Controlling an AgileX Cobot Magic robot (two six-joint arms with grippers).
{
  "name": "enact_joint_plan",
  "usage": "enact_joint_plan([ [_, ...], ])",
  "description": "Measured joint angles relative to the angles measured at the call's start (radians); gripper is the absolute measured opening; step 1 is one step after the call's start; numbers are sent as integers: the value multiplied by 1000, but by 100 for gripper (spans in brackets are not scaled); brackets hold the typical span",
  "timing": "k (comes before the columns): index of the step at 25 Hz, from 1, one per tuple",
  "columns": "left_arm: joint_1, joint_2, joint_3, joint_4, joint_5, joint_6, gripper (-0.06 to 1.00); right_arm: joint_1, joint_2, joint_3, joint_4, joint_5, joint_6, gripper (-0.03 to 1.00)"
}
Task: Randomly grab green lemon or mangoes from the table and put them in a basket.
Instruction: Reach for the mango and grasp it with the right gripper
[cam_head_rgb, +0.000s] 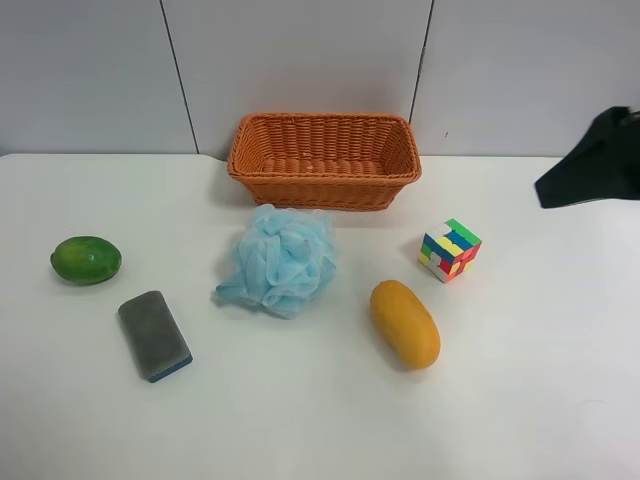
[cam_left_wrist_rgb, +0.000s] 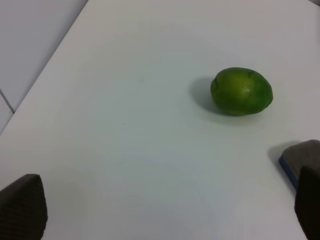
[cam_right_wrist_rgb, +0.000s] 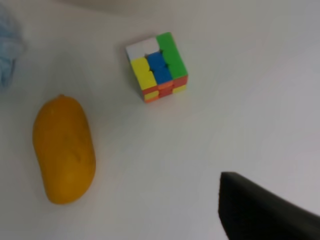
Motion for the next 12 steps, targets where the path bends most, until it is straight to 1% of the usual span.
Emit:
enact_joint_plan([
  [2,0,0,0,0,0,0,99,53,88,0,-10,-30,-7,92],
  [4,0,0,0,0,0,0,99,122,159,0,-57,-75,9,92],
  [6,0,0,0,0,0,0,99,197,229,0,-94,-116,66,92],
  [12,0,0,0,0,0,0,99,377,416,0,-116,-238,230,92],
])
